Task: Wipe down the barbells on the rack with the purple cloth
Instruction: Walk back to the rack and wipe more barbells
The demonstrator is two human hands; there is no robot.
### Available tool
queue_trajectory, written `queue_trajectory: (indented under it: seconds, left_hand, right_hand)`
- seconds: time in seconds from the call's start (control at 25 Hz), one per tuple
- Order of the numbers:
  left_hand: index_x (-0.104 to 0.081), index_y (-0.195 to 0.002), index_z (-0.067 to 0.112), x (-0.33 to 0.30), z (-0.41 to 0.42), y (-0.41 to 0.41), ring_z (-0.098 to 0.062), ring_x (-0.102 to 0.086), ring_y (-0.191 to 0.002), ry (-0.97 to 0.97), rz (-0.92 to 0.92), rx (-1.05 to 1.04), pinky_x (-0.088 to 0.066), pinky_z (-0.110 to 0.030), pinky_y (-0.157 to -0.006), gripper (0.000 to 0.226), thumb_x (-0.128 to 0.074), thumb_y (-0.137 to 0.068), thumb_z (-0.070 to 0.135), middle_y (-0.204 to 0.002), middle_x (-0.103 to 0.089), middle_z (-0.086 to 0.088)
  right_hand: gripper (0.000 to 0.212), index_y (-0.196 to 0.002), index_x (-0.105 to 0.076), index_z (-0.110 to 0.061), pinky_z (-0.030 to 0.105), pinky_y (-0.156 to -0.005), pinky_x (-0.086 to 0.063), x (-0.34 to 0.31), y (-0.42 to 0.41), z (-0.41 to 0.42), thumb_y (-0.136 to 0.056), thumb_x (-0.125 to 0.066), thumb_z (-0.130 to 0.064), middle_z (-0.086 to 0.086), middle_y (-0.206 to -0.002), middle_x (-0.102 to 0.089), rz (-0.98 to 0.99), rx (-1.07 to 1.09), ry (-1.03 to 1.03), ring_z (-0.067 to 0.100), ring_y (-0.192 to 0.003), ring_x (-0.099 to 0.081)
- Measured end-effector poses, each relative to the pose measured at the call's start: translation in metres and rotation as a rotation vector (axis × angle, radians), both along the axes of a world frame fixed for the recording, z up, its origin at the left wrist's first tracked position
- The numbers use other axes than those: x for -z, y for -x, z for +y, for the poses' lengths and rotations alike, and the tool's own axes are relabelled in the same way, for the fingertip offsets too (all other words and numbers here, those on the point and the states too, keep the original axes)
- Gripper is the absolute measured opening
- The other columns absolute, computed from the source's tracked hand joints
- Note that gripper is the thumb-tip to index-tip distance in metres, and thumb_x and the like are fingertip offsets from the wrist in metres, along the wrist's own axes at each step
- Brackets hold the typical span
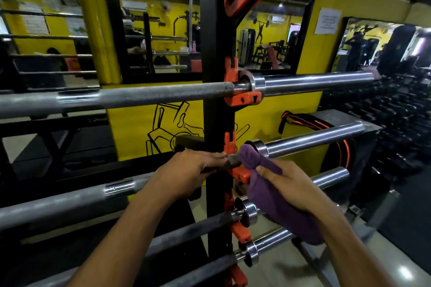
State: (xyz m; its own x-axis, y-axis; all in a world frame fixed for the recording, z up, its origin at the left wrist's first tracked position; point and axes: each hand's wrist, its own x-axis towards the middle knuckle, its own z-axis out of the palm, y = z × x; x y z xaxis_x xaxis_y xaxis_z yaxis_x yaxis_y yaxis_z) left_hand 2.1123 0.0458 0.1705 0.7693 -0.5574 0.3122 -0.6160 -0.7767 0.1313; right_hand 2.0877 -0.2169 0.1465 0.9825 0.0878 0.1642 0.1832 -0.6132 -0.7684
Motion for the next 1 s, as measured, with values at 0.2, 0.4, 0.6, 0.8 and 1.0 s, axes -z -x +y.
queue_trajectory:
  seconds: [0.2,0.4,0.6,0.8,1.0]
  left_hand:
    - [-0.050,-0.140,0.046,0.003,0.004,-0.003,0.002,-0.041,-0.136,0.056,0.025,0.052,-0.041,-0.035,-0.110,0.045,-0.055,-0.101,0.025,-0.143,-0.038,0.037]
    - [-0.058,-0.136,0.038,0.014,0.009,-0.008,0.000,-0.048,-0.131,0.106,0.002,0.089,-0.049,-0.042,-0.103,0.042,-0.061,-0.098,0.021,-0.139,-0.044,0.032]
    - [-0.051,-0.141,0.038,0.007,0.007,-0.004,0.002,-0.041,-0.136,0.075,0.001,0.077,-0.041,-0.033,-0.111,0.044,-0.055,-0.101,0.023,-0.146,-0.041,0.029]
    - [-0.044,-0.148,0.034,0.010,0.020,0.007,0.003,-0.032,-0.141,0.059,0.004,0.150,-0.035,-0.028,-0.114,0.051,-0.058,-0.099,0.030,-0.155,-0.034,0.023]
    - [-0.046,-0.147,0.034,0.064,0.055,0.073,0.000,-0.041,-0.138,0.374,-0.013,0.230,-0.041,-0.031,-0.111,0.052,-0.059,-0.097,0.036,-0.151,-0.044,0.018]
  right_hand:
    - [0.016,-0.089,-0.074,-0.028,0.038,-0.079,-0.054,0.052,0.018,0.013,-0.099,-0.063,-0.024,-0.006,-0.084,-0.076,0.060,0.124,-0.269,0.013,-0.080,-0.070]
    - [0.021,-0.108,-0.069,-0.031,0.041,-0.076,-0.054,0.087,-0.008,0.048,-0.093,-0.056,-0.040,-0.009,-0.088,-0.072,-0.201,0.288,-0.292,0.010,-0.085,-0.066]
    - [0.024,-0.112,-0.069,-0.031,0.041,-0.069,-0.055,0.085,-0.013,0.049,-0.095,-0.059,-0.046,-0.005,-0.085,-0.072,-0.063,0.286,-0.071,0.015,-0.077,-0.068]
    - [0.015,-0.098,-0.073,-0.023,0.036,-0.072,-0.056,0.086,0.028,0.045,-0.099,-0.062,-0.033,-0.001,-0.087,-0.076,0.070,0.309,-0.340,0.018,-0.086,-0.072]
    - [0.021,-0.106,-0.072,-0.025,0.027,-0.075,-0.060,0.067,0.100,0.089,-0.100,-0.056,-0.013,0.001,-0.098,-0.078,0.103,0.325,-0.820,0.016,-0.090,-0.074]
